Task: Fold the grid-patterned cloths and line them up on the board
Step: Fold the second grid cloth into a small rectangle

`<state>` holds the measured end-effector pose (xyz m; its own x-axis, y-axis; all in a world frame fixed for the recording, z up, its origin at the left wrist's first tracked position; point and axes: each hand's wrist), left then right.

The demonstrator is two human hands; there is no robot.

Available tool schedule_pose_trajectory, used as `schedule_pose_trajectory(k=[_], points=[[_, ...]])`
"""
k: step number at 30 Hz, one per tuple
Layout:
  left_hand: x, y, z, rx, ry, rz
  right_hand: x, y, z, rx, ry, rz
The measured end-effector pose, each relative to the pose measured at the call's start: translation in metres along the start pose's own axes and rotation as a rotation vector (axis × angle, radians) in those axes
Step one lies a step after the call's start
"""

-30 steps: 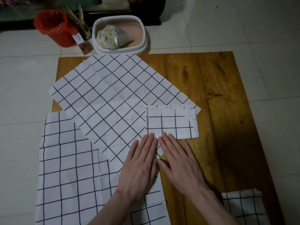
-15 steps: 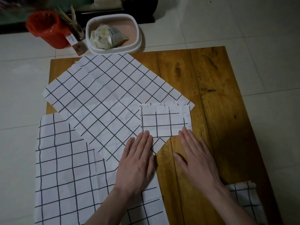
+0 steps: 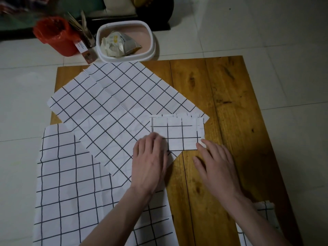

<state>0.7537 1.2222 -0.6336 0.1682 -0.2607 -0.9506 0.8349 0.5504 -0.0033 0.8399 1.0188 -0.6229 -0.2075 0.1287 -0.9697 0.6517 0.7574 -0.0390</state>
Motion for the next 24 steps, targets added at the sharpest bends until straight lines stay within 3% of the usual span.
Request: schedule_pose_trajectory(k=[11, 16, 24], points=[[0.015, 0.011, -0.005, -0.041, 0.092, -0.047, -0.017, 0.056, 0.009, -0.095, 0.058, 0.099], [0.011, 0.013, -0.007, -0.018, 0.087, -0.043, -0.02, 0.098, 0.003, -0.181, 0.087, 0.005], [0.005, 0.012, -0.005, -0.054, 0.067, 0.05, -0.029, 0.125, -0.006, -0.053, 0.099, -0.128]])
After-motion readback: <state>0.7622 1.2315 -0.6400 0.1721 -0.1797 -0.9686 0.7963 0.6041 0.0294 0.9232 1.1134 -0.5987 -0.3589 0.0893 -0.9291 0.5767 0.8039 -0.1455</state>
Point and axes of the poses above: each hand's wrist, its own y-axis towards the middle knuckle, its own x-axis out of the palm, z = x × y, and after that the axes turned 14 degrees about -x, right-handed
